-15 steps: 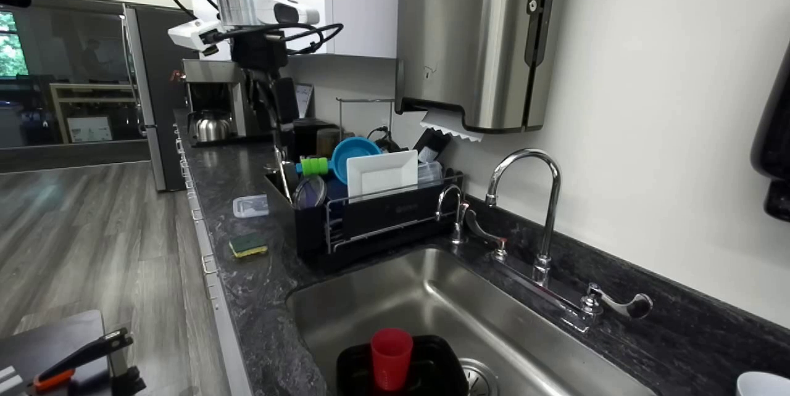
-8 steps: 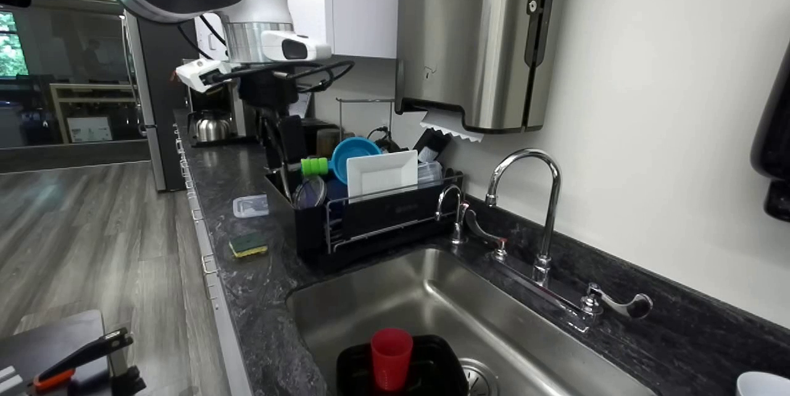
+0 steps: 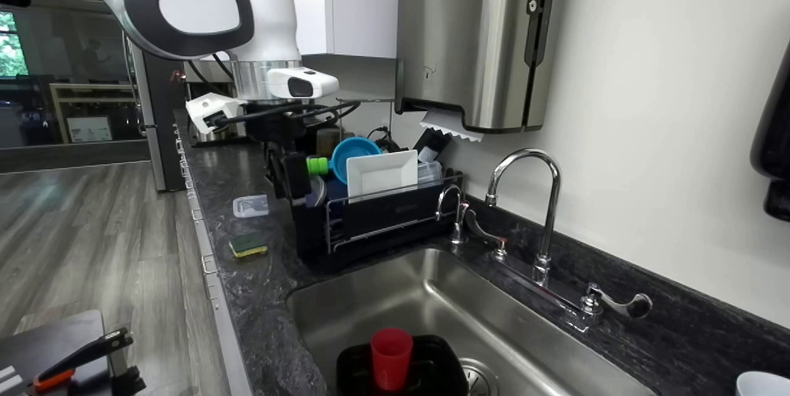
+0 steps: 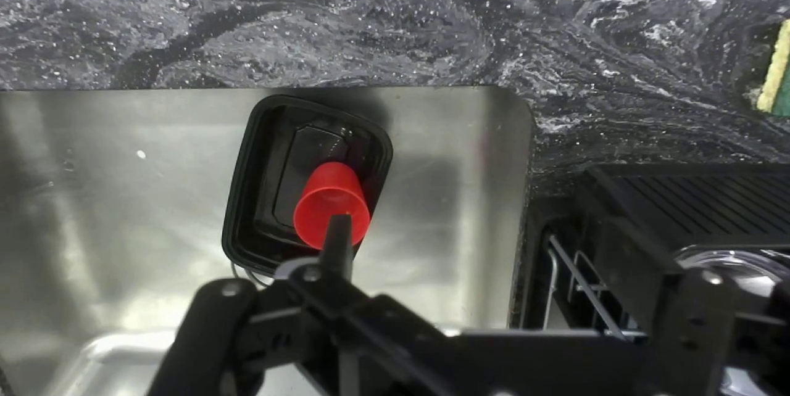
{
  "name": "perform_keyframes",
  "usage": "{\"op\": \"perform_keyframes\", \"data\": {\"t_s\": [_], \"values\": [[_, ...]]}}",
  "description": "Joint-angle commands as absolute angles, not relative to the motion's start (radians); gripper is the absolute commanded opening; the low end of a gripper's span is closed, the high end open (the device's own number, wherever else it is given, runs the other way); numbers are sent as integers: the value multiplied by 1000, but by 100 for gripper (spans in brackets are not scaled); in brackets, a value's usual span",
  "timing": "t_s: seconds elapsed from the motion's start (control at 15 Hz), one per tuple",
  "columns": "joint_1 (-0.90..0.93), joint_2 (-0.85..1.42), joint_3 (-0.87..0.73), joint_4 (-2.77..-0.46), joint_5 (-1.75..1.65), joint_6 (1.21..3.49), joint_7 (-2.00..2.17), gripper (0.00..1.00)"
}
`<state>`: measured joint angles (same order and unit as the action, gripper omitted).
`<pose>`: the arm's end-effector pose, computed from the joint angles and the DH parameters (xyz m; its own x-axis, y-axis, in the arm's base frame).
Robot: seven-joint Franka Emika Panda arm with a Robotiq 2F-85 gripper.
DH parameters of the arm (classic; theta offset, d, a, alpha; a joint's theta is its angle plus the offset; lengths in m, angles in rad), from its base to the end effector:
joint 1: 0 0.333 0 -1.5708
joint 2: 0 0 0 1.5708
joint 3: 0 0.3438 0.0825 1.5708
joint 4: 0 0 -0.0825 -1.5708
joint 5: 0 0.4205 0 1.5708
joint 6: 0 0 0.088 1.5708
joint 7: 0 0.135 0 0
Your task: Put the pink cup on the dish drainer
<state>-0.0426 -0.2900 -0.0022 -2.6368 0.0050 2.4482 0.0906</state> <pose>0.4394 -0.0196 0.3250 0.9853 -0.1385 0.1004 -0.1379 -0.9904 -0.0133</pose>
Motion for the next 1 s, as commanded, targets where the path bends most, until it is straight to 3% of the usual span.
{"op": "perform_keyframes", "data": {"t_s": [0.0,0.27,0.93], "values": [[-41,-291,-4,-2636,4,2447,91,100],[-48,-255,0,-2626,-9,2459,106,100],[-47,234,-47,-2420,-24,2582,79,100]]}}
